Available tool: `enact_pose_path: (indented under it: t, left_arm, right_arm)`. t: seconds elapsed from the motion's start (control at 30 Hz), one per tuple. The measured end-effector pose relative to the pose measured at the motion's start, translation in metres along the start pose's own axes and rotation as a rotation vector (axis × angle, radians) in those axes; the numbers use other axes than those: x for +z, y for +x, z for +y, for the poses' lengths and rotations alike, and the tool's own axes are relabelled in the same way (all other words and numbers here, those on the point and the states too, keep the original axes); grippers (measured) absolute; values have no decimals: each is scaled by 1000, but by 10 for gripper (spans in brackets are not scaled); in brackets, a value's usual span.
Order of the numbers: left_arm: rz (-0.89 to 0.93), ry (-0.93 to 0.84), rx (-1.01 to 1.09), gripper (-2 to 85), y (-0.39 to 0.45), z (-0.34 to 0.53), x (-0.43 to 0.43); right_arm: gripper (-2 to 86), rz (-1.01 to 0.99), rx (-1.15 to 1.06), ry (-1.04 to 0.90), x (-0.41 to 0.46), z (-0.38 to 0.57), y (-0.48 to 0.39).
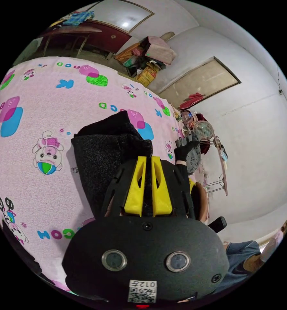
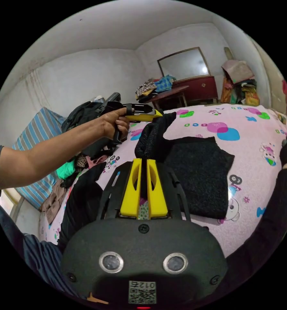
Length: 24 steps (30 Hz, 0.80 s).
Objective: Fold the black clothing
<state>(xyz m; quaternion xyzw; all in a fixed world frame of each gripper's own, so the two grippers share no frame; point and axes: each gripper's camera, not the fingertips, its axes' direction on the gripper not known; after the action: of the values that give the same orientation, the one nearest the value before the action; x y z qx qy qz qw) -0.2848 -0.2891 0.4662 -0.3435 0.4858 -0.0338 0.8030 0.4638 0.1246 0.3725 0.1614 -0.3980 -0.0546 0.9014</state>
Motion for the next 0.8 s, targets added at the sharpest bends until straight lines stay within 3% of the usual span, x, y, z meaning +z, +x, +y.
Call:
enact_pose_path:
  t: [0.17, 0.27, 0.4, 0.8]
  left_arm:
    - [9, -21, 65, 13, 54, -18, 95]
    - [-45, -128, 37, 18, 66, -24, 157]
    - [-92, -141, 76, 23, 62, -12, 175]
    - [-398, -306, 350, 67, 59, 152, 191]
  right_arm:
    - [5, 23, 188, 84, -49, -7, 66]
    - [5, 65, 395, 34, -58, -1, 120]
    - [5, -73, 800, 9, -49, 31, 190]
    - [5, -54, 793, -22, -67, -22, 189]
